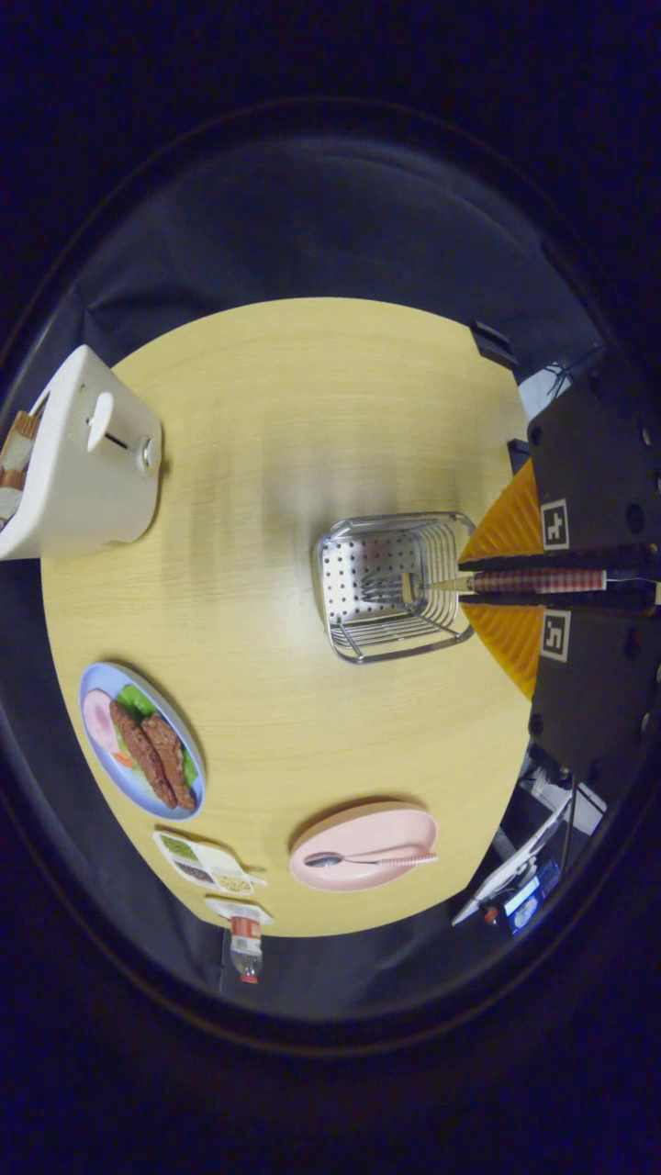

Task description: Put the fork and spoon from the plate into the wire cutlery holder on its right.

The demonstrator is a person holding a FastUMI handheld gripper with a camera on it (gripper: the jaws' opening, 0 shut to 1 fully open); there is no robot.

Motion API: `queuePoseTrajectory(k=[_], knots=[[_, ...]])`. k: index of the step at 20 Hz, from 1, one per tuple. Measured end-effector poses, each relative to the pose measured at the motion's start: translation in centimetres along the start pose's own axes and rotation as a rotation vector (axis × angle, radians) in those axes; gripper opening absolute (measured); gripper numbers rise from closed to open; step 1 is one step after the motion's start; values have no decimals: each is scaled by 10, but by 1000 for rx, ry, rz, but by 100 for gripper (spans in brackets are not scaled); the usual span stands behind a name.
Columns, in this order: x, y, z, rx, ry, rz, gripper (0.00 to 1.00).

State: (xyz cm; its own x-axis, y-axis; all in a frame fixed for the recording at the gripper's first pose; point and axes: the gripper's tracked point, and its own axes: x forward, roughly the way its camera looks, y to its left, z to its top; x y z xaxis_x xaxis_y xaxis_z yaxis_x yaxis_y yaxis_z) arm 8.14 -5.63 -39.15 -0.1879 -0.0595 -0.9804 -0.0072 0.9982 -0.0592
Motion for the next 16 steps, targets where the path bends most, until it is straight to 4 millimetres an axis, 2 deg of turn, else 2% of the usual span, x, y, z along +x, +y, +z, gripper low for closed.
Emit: queuePoseTrajectory(k=[4,8,10,14,15,16], knots=[[-3,3,7,6,-67,-1,9],[11,7,17,27,-118,0,9],[14,11,16,54,-125,30,10],[8,13,19,68,-186,52,12],[4,13,20,67,-210,50,17],[-1,13,23,63,-239,42,17]])
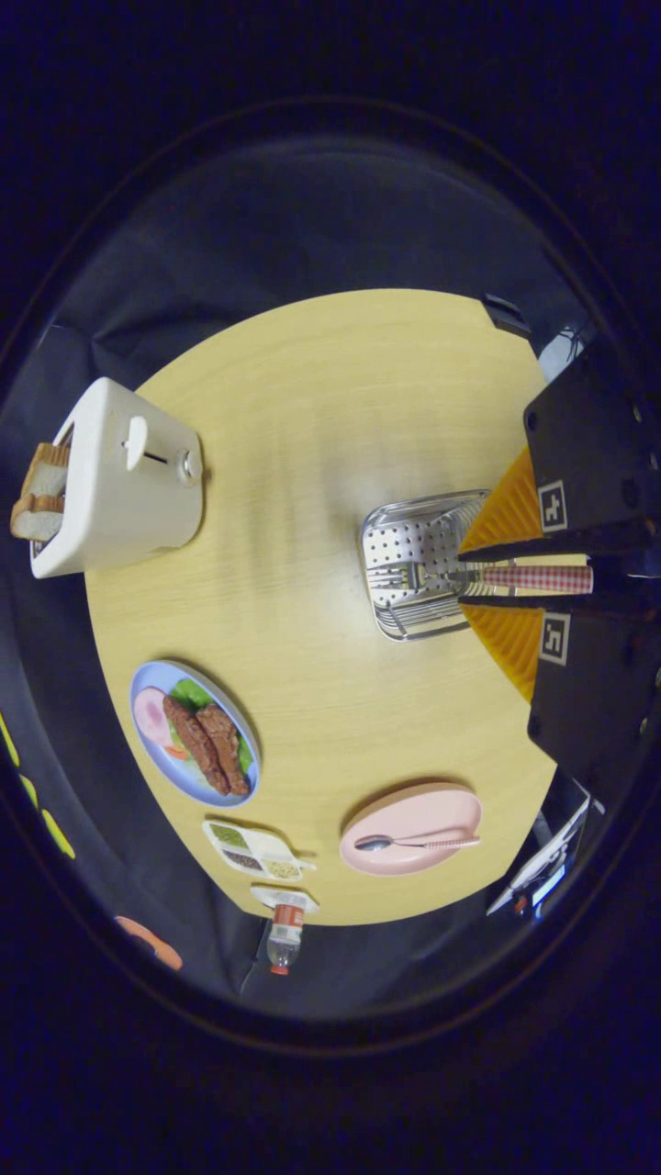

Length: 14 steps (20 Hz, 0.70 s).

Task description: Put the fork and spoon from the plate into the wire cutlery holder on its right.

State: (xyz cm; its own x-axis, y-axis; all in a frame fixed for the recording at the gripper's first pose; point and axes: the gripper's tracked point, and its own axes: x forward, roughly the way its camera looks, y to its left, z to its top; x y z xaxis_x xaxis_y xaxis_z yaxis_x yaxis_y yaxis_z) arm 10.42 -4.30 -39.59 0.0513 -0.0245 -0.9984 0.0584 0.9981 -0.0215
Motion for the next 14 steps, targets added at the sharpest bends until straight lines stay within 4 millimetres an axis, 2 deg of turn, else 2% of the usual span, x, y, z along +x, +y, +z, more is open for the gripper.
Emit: queuePoseTrajectory(k=[3,6,10,12,14], knots=[[-17,10,18,-41,-143,-15,26],[-36,29,32,-114,-277,-42,33],[-59,78,35,-215,-423,-24,44],[-62,102,29,-256,-467,-20,51],[-61,131,17,-281,-477,11,64]])
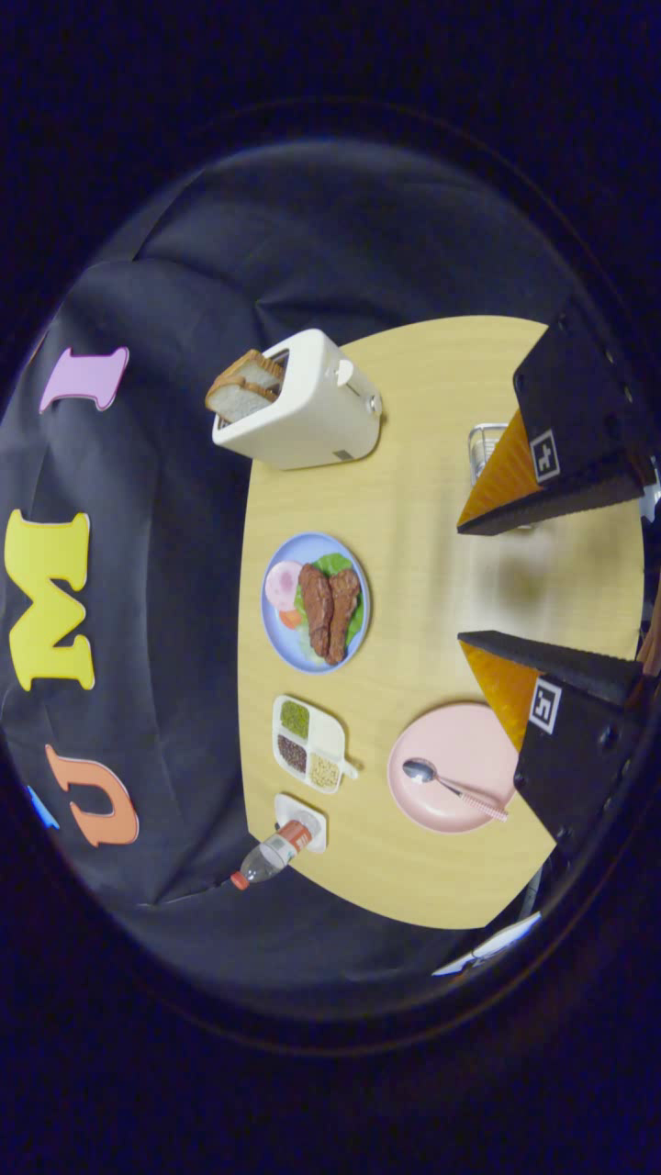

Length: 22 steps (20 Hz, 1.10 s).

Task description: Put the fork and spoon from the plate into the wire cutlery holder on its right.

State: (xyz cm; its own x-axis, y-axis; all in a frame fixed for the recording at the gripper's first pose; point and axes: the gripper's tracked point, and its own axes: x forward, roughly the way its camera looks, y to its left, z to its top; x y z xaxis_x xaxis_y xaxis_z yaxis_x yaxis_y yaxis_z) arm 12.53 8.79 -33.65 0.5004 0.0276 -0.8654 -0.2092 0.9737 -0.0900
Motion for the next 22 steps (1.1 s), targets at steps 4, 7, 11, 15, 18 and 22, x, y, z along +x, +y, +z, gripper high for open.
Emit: queuePoseTrajectory(k=[4,7,11,15,18,22], knots=[[4,56,-11,-7,-31,53,83],[12,100,-20,50,-52,90,89],[28,154,-36,37,-78,137,90],[49,203,-60,38,-49,157,90],[69,220,-75,81,-34,120,90],[96,233,-87,146,-30,63,90]])
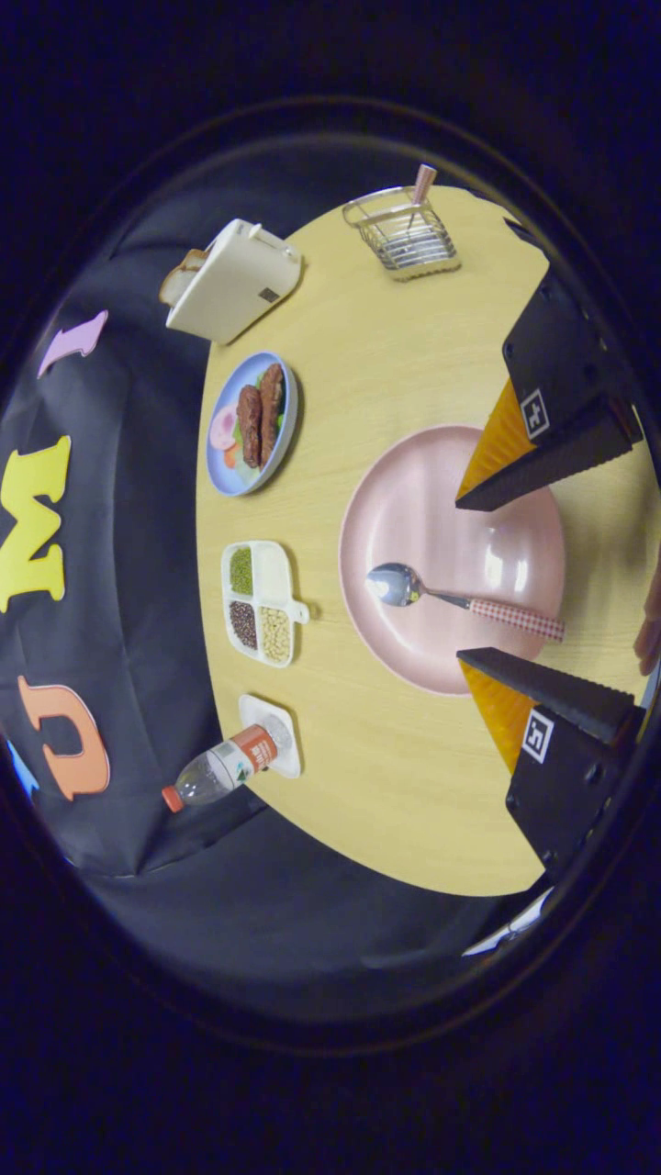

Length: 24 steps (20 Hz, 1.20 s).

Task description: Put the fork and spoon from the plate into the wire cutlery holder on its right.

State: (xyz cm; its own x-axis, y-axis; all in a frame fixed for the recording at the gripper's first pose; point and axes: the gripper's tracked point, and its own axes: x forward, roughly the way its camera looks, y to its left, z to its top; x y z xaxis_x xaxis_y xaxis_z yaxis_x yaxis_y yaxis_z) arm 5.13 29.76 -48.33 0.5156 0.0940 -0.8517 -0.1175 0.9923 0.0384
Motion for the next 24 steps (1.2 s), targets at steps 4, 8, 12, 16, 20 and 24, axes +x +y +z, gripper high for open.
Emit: queuePoseTrajectory(k=[4,8,12,16,20,24], knots=[[18,16,-16,27,31,3,83],[29,15,-21,24,29,-43,70],[36,19,-35,21,68,-66,44],[38,15,-42,6,99,-55,13],[26,8,-33,-15,91,-39,5],[-4,-14,-17,-7,65,-24,5]])
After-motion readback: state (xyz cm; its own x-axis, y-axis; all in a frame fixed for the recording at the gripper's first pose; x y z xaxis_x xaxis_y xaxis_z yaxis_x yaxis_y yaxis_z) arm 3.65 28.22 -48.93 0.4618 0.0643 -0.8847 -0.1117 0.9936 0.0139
